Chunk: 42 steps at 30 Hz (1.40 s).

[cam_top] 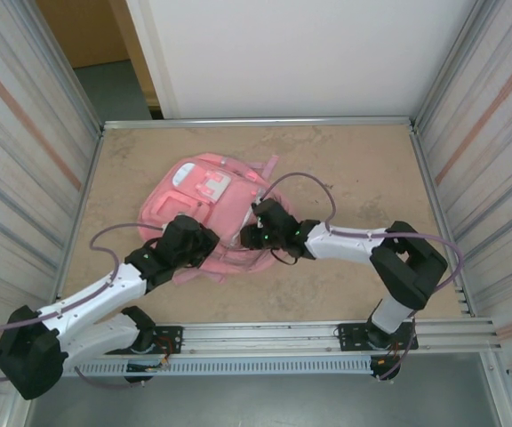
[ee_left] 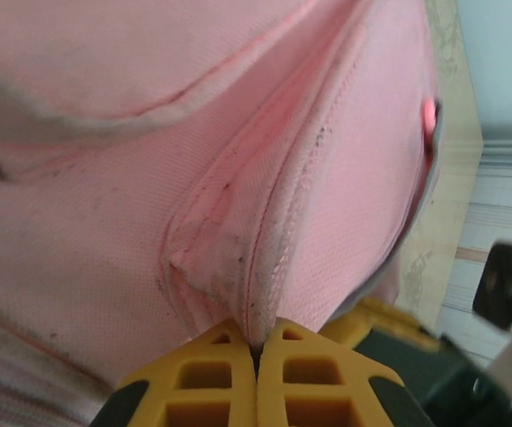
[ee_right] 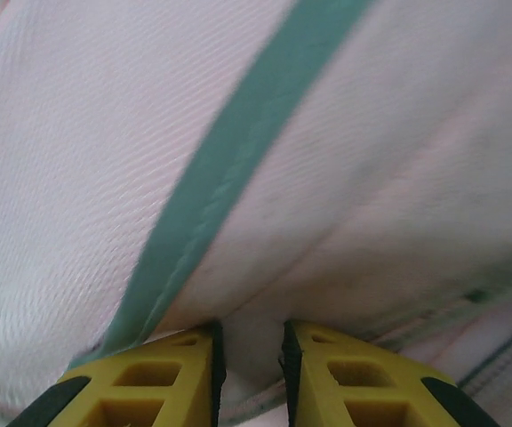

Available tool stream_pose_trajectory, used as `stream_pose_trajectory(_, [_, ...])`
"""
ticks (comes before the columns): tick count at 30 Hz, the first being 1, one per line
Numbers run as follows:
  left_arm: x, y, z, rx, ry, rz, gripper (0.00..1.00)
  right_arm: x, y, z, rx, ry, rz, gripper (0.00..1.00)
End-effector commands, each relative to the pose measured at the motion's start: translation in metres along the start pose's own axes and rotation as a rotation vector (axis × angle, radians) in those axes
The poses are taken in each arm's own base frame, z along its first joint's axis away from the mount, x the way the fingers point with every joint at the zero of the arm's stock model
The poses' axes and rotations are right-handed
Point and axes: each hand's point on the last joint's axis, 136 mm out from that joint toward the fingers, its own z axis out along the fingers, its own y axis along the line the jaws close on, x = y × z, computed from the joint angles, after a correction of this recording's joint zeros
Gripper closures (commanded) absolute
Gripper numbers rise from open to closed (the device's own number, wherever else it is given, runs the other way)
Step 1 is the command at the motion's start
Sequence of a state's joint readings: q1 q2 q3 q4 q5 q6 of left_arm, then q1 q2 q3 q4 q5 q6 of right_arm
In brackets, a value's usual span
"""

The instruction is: Pack the student bag

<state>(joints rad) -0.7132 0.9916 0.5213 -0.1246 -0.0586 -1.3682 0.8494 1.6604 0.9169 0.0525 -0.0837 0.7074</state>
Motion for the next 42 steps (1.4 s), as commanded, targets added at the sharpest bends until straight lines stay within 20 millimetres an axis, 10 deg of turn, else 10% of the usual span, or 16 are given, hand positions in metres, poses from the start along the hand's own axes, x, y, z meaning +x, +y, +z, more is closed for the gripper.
stream_pose_trajectory(1, [0.018,-0.021,0.006,0.084,0.051,0.017,1.00,-0.045,-0.024,0.003,0.021,-0.067,-0.027,0.73])
stream_pose_trajectory(7, [0.011,-0.014,0.023,0.044,-0.016,-0.027,1.00,-0.058,-0.020,-0.029,0.010,-0.081,-0.008,0.71])
stream_pose_trajectory(15, [-0.002,-0.018,0.019,0.044,-0.084,-0.114,1.00,0.007,0.012,-0.063,0.094,-0.073,-0.093,0.55])
stream_pose_trajectory(27, [0.005,-0.024,0.013,0.081,-0.036,-0.149,1.00,0.042,0.019,-0.014,0.189,-0.005,-0.157,0.57])
stream_pose_trajectory(36, [0.013,-0.024,0.019,0.080,0.024,-0.117,1.00,0.025,0.033,-0.022,0.143,-0.012,-0.132,0.93])
stream_pose_trajectory(42, [-0.003,-0.016,0.014,0.069,-0.008,-0.108,1.00,0.024,0.010,-0.039,0.172,0.007,-0.120,1.00])
